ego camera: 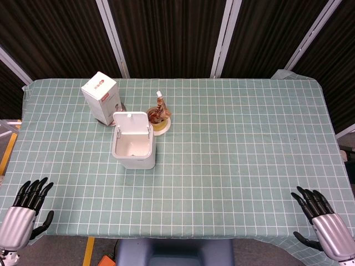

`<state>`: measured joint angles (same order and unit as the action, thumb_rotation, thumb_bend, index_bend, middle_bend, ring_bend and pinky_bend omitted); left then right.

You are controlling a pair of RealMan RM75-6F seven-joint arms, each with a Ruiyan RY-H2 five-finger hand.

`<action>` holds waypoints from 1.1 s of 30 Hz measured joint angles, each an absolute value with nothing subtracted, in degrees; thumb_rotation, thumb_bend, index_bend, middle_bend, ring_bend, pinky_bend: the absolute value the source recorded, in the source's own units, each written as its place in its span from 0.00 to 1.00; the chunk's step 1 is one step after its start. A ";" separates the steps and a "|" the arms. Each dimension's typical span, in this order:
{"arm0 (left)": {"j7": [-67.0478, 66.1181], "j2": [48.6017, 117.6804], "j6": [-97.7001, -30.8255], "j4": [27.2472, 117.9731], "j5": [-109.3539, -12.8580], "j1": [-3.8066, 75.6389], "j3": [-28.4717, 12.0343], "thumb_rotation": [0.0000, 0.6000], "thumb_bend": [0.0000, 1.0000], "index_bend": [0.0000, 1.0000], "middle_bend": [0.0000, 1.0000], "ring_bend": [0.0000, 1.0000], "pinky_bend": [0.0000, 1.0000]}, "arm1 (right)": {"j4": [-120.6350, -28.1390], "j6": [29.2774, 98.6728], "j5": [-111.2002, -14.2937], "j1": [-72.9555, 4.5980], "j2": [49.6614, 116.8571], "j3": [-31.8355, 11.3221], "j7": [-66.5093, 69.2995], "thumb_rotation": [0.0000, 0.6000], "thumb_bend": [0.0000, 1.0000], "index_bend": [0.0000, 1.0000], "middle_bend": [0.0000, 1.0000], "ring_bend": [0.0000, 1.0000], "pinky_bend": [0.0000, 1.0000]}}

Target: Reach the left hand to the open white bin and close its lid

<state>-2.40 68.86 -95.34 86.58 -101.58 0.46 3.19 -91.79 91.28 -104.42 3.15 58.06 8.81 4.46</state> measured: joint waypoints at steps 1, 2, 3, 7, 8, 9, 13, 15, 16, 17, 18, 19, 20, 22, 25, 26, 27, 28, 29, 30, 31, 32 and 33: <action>-2.15 68.81 -95.17 86.91 -101.80 0.82 3.13 1.00 0.45 0.02 0.00 0.00 0.05 | -91.70 91.19 -104.25 3.16 58.04 8.82 4.52 1.00 0.27 0.00 0.00 0.00 0.00; -1.85 68.79 -95.08 87.24 -102.02 1.18 3.00 1.00 0.45 0.02 0.00 0.00 0.09 | -91.74 91.01 -104.06 3.16 57.97 8.85 4.66 1.00 0.27 0.00 0.00 0.00 0.00; -1.60 68.77 -94.95 87.65 -102.23 1.62 2.79 1.00 0.45 0.02 0.00 0.00 0.15 | -91.81 90.89 -103.95 3.14 57.86 8.89 4.92 1.00 0.27 0.00 0.00 0.00 0.00; -0.05 68.54 -93.40 91.17 -101.79 4.75 0.02 1.00 0.47 0.04 0.24 0.27 0.57 | -91.72 91.99 -104.70 3.27 57.58 8.99 5.91 1.00 0.27 0.00 0.00 0.00 0.00; 0.73 68.51 -92.74 92.67 -101.11 5.97 -1.47 1.00 0.48 0.05 0.31 0.34 0.64 | -91.56 92.50 -105.09 3.34 57.57 9.00 6.15 1.00 0.27 0.00 0.00 0.00 0.00; 1.39 68.49 -92.23 93.72 -100.50 6.87 -2.58 1.00 0.49 0.08 0.47 0.49 0.77 | -91.41 92.75 -105.25 3.38 57.58 8.99 6.29 1.00 0.27 0.00 0.00 0.00 0.00; 4.74 68.69 -89.44 97.60 -96.38 10.46 -6.96 1.00 0.53 0.20 0.99 0.99 1.00 | -90.88 93.30 -105.52 3.46 57.75 8.91 6.96 1.00 0.27 0.00 0.00 0.00 0.00; 5.57 68.66 -86.02 99.48 -92.14 13.26 -9.91 1.00 0.53 0.22 1.00 1.00 1.00 | -90.74 93.47 -105.56 3.36 57.83 8.79 7.37 1.00 0.27 0.00 0.00 0.00 0.00; 5.17 68.82 -84.03 99.88 -89.73 14.93 -11.49 1.00 0.53 0.22 1.00 1.00 1.00 | -90.67 93.31 -105.42 3.20 57.89 8.74 7.24 1.00 0.27 0.00 0.00 0.00 0.00; 4.26 69.10 -81.91 100.08 -86.96 16.73 -13.08 1.00 0.53 0.22 1.00 1.00 1.00 | -90.66 92.86 -105.21 3.04 57.93 8.69 7.03 1.00 0.27 0.00 0.00 0.00 0.00; 2.95 69.42 -79.83 100.21 -83.88 18.52 -14.55 1.00 0.53 0.22 1.00 1.00 1.00 | -90.69 92.18 -104.93 2.84 57.98 8.64 6.86 1.00 0.27 0.00 0.00 0.00 0.00; 0.78 69.87 -77.28 100.33 -79.38 20.93 -16.39 1.00 0.53 0.21 1.00 1.00 1.00 | -90.74 91.05 -104.52 2.54 58.03 8.59 6.61 1.00 0.27 0.00 0.00 0.00 0.00; -0.98 70.22 -75.45 100.37 -75.77 22.76 -17.71 1.00 0.53 0.21 1.00 1.00 1.00 | -90.78 90.14 -104.20 2.29 58.06 8.55 6.37 1.00 0.27 0.00 0.00 0.00 0.00; -5.01 71.17 -71.37 100.25 -66.97 27.21 -20.62 1.00 0.53 0.21 1.00 1.00 1.00 | -90.95 88.21 -103.31 1.67 58.10 8.46 5.87 1.00 0.27 0.00 0.00 0.00 0.00; -10.46 72.97 -65.74 99.15 -54.85 34.15 -24.17 1.00 0.52 0.21 1.00 1.00 1.00 | -91.31 86.85 -101.77 1.08 57.95 8.22 5.71 1.00 0.27 0.00 0.00 0.00 0.00; -12.12 73.63 -64.14 98.52 -51.67 36.42 -25.04 1.00 0.52 0.21 1.00 1.00 1.00 | -91.41 86.51 -101.38 0.94 57.88 8.14 5.71 1.00 0.27 0.00 0.00 0.00 0.00; -13.76 74.35 -62.68 97.72 -48.88 38.73 -25.82 1.00 0.52 0.21 1.00 1.00 1.00 | -91.49 86.18 -101.08 0.81 57.80 8.08 5.73 1.00 0.27 0.00 0.00 0.00 0.00; -15.82 75.39 -60.98 96.42 -45.79 41.69 -26.73 1.00 0.52 0.21 1.00 1.00 1.00 | -91.56 85.76 -100.70 0.64 57.70 8.00 5.79 1.00 0.27 0.00 0.00 0.00 0.00; -17.30 76.21 -59.92 95.33 -43.98 43.71 -27.33 1.00 0.52 0.22 1.00 1.00 1.00 | -91.59 85.48 -100.43 0.53 57.62 7.95 5.86 1.00 0.27 0.00 0.00 0.00 0.00; -18.63 77.00 -59.06 94.24 -42.51 45.43 -27.83 1.00 0.52 0.22 1.00 1.00 1.00 | -91.63 85.25 -100.16 0.43 57.53 7.90 5.95 1.00 0.27 0.00 0.00 0.00 0.00; -19.92 77.96 -58.19 92.88 -40.82 47.16 -28.32 1.00 0.53 0.22 1.00 1.00 1.00 | -91.68 85.04 -99.81 0.33 57.42 7.81 6.14 1.00 0.27 0.00 0.00 0.00 0.00; -20.55 78.53 -57.72 92.13 -39.78 48.13 -28.54 1.00 0.52 0.22 1.00 1.00 1.00 | -91.71 84.90 -99.57 0.25 57.34 7.73 6.30 1.00 0.27 0.00 0.00 0.00 0.00; -21.05 78.93 -57.40 91.68 -39.01 48.84 -28.61 1.00 0.53 0.22 1.00 1.00 1.00 | -91.72 84.83 -99.35 0.20 57.27 7.64 6.43 1.00 0.27 0.00 0.00 0.00 0.00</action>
<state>-21.05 78.93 -57.40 91.68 -39.01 48.84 -28.61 -91.72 84.83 -99.35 0.20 57.27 7.64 6.43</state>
